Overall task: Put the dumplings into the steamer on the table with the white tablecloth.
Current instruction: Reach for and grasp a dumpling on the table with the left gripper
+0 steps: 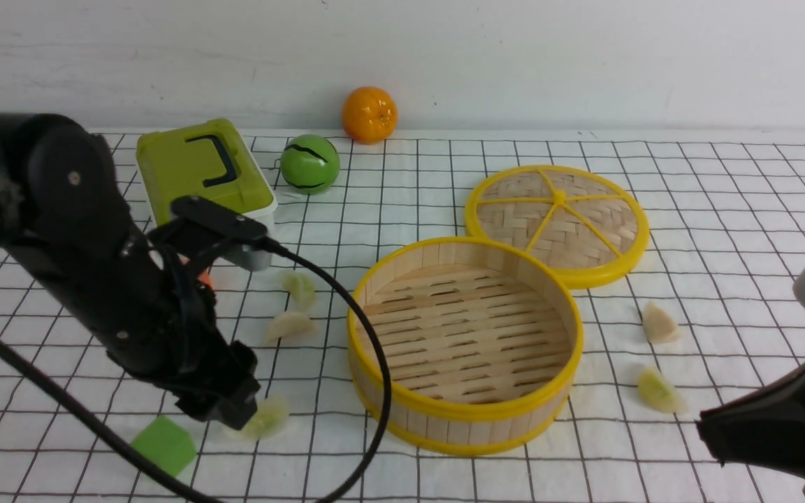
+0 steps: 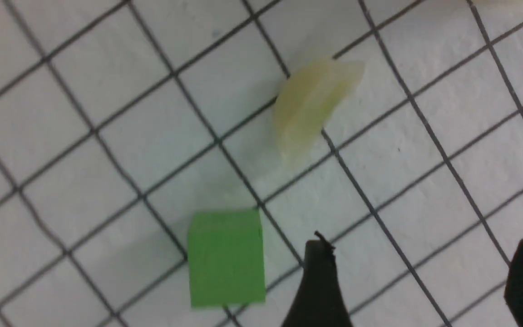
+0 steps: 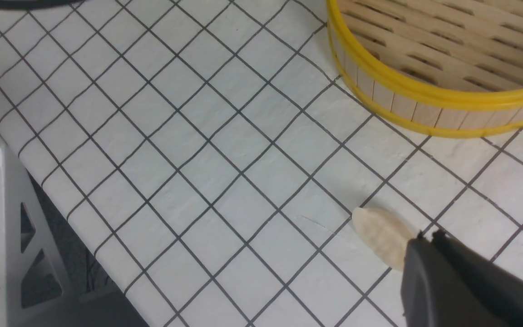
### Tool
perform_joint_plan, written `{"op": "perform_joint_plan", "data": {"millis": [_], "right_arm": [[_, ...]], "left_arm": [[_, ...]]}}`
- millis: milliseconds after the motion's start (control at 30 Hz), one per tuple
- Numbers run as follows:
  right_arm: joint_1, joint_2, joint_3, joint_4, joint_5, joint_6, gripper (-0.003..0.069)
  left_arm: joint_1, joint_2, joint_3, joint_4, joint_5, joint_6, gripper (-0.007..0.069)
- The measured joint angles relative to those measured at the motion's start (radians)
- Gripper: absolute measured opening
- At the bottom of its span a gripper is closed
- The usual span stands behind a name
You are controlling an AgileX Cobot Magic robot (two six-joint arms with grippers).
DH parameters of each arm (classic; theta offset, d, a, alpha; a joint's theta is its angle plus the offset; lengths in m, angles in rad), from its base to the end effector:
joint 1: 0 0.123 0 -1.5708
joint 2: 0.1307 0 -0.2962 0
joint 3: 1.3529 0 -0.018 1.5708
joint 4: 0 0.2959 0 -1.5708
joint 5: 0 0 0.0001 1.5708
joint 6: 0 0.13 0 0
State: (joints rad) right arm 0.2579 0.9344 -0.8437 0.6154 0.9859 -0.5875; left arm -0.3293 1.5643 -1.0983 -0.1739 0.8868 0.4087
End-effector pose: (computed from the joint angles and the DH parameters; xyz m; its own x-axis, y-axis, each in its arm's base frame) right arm 0.2005 0.1176 0.3103 -0.6256 -0.3587 -0.6928 -0.6645 0.7103 0.2322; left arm 0.3329 -0.1322 0.2016 -0.7551 0.5657 -0.3315 0.6081 0.7932 -0.0316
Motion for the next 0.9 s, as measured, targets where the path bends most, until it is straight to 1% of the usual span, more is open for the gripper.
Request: {"op": "perform_joint_plan", "data": {"millis": [100,167,267,400,533,567,600,633,667,800,900], "right_arm": [[0.000,0.000,0.000,0.002,0.000,0.000,-0.0018],[0.000,0.000,0.000,0.002,0.003,0.000,-0.0016],[0.000,0.000,-0.001,0.003,0.012,0.000,-0.0015],[0.000,0.000,-0.001,0.003,0.033,0.000,-0.0012],[0.000,0.000,-0.001,0.004,0.052,0.001,-0.0008],[0.000,0.000,-0.002,0.007,0.054,0.001,-0.0006],[0.000,0.000,-0.002,0.008,0.054,0.001,-0.0005],[0.001,0.000,-0.002,0.008,0.055,0.002,-0.0005],[0.001,0.000,-0.002,0.008,0.056,0.002,-0.0004],[0.001,0.000,-0.003,0.008,0.060,0.003,-0.0002],[0.001,0.001,-0.003,0.008,0.060,0.003,0.0000]], "left_arm": [[0.000,0.067,0.000,-0.026,-0.081,0.090,0.0514],[0.000,0.113,0.000,-0.029,-0.135,0.117,0.0510],[0.000,0.177,0.000,-0.038,-0.198,0.129,0.0502],[0.000,0.255,0.000,-0.042,-0.217,0.133,0.0492],[0.000,0.286,-0.009,-0.042,-0.229,0.137,0.0430],[0.000,0.287,-0.012,-0.035,-0.234,0.131,0.0337],[-0.002,0.287,-0.016,-0.029,-0.233,0.122,0.0275],[-0.004,0.287,-0.018,-0.027,-0.231,0.120,0.0262],[-0.012,0.284,-0.029,-0.022,-0.217,0.103,0.0233],[-0.055,0.254,-0.098,0.000,-0.160,0.057,0.0246],[-0.145,0.209,-0.290,0.011,-0.076,-0.045,0.0246]]}}
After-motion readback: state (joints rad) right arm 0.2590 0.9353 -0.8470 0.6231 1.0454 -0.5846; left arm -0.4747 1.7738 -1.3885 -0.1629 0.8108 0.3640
